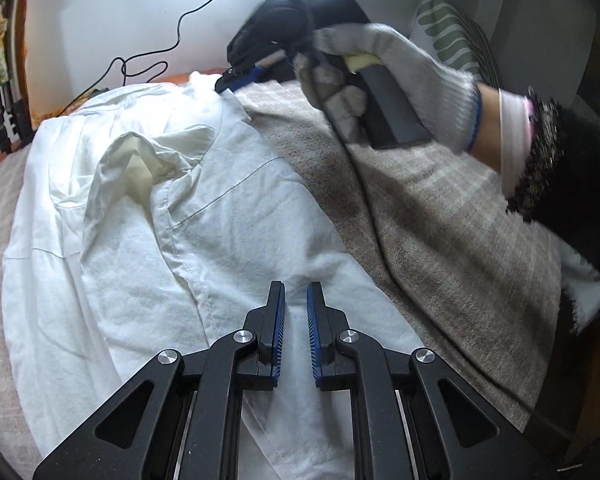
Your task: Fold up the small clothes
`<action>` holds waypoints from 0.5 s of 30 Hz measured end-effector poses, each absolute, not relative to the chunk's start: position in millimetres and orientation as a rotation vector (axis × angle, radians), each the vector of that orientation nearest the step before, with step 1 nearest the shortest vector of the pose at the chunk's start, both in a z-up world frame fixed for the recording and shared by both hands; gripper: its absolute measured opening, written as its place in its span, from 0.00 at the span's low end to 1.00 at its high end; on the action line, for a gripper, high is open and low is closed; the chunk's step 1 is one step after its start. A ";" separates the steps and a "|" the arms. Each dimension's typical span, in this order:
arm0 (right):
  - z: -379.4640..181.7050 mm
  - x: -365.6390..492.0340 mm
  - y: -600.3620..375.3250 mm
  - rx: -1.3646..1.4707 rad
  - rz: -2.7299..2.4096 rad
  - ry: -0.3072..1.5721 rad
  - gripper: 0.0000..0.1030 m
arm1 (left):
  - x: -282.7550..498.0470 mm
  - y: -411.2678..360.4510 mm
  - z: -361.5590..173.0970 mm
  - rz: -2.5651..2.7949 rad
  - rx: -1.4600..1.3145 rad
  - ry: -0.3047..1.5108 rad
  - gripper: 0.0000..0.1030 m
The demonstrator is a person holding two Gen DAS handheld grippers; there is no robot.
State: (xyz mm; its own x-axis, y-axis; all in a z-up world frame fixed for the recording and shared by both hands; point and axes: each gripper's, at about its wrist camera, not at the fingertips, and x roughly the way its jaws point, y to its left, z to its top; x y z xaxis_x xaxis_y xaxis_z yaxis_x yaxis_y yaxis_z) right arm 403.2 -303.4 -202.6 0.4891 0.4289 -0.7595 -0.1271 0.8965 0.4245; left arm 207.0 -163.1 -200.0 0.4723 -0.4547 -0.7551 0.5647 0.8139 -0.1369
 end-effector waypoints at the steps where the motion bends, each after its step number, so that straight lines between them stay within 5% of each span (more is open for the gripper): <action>1: -195.8 405.0 -291.6 0.244 0.324 1.000 0.00 | 206.2 -163.5 -200.5 -0.624 0.141 0.879 0.10; 10: -186.8 423.0 -248.8 -0.063 0.192 0.992 0.00 | 205.0 -167.2 -201.1 -0.604 0.182 0.871 0.10; 13: -173.7 409.7 -267.1 0.010 0.174 0.958 0.22 | 203.9 -169.1 -201.3 -0.598 0.193 0.869 0.10; 15: -161.2 394.1 -278.7 0.045 0.177 0.938 0.26 | 204.1 -168.9 -200.9 -0.598 0.195 0.870 0.10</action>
